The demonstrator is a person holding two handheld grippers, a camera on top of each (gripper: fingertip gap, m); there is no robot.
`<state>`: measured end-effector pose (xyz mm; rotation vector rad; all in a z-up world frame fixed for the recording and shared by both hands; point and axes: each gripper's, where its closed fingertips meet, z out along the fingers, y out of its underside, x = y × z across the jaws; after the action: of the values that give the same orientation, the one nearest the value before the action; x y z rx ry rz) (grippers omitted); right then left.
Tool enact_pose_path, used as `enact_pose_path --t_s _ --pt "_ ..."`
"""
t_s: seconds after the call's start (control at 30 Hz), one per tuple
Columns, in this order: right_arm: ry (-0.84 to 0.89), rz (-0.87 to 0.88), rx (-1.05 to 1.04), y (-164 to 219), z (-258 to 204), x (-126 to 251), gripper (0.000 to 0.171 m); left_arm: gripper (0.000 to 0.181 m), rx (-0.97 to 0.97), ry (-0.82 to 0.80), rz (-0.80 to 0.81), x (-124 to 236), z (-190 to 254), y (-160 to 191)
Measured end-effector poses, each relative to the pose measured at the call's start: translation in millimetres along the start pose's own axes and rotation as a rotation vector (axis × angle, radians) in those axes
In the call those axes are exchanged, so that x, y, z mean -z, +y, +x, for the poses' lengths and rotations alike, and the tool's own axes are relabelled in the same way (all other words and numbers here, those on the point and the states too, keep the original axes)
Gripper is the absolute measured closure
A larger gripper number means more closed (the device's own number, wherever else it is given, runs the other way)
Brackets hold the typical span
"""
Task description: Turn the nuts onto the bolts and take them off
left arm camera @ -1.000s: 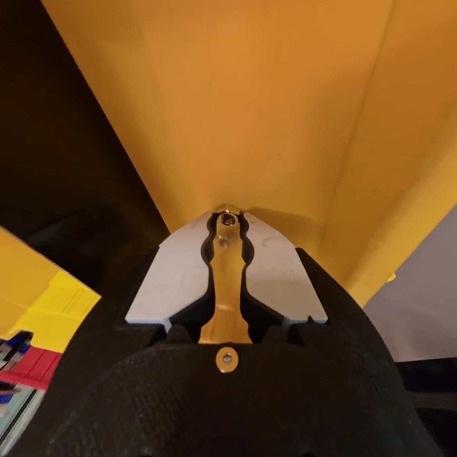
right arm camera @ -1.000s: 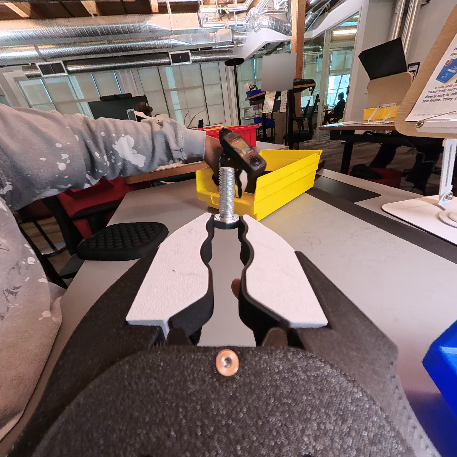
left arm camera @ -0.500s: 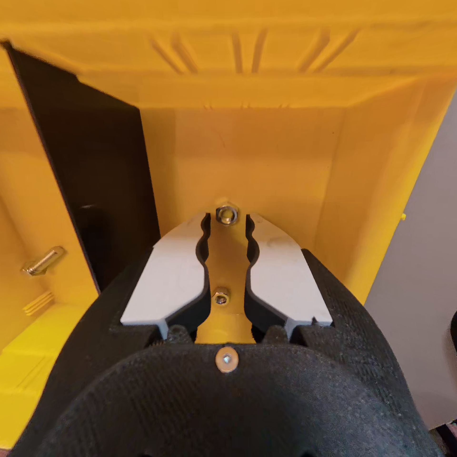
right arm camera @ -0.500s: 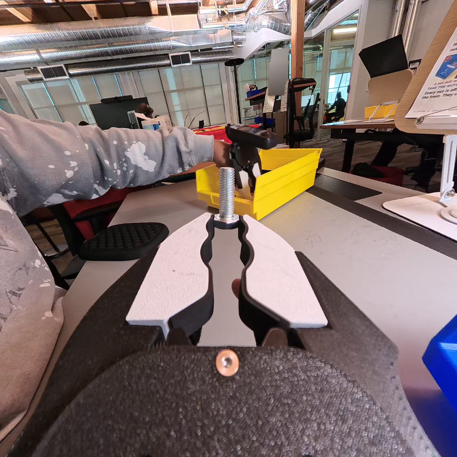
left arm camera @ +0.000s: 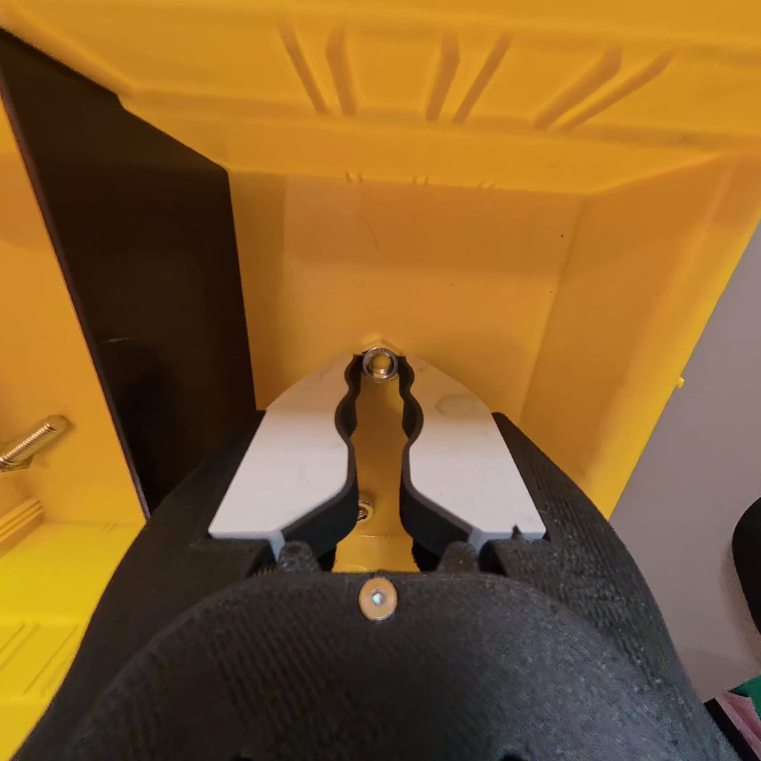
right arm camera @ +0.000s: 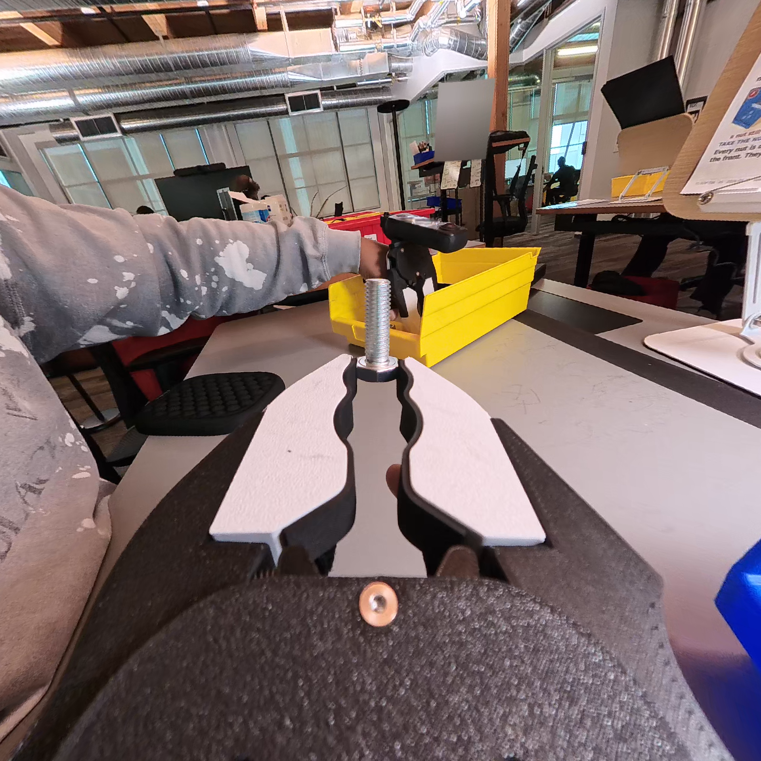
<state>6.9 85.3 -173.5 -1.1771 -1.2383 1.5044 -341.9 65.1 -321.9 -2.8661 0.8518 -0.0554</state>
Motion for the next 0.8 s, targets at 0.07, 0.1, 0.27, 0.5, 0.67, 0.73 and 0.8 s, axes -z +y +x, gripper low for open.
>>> enact_pose_path --t_s 0.07,0.1,0.27,0.5,0.67,0.73,0.8 --pt "0.003 0.000 -0.002 0 1 0 0.153 0.163 -0.011 0.011 0.016 4 3 -5" --pt "0.005 0.000 -0.002 1 1 0 0.153 0.163 -0.012 0.022 0.038 11 6 -10" --pt "0.012 -0.010 -0.002 4 3 -2 0.153 0.163 -0.148 0.036 0.132 74 43 -53" --pt "0.014 -0.047 0.021 15 -5 -12 0.153 0.163 -0.496 0.128 0.216 153 162 -136" --pt "0.024 -0.059 0.049 20 -16 -21 0.153 0.163 -0.710 0.212 0.208 166 242 -177" --pt "0.025 -0.062 0.062 22 -21 -25 0.153 0.163 -0.763 0.236 0.198 164 264 -190" --pt "0.025 -0.065 0.072 23 -25 -27 0.153 0.163 -0.803 0.243 0.170 159 277 -198"
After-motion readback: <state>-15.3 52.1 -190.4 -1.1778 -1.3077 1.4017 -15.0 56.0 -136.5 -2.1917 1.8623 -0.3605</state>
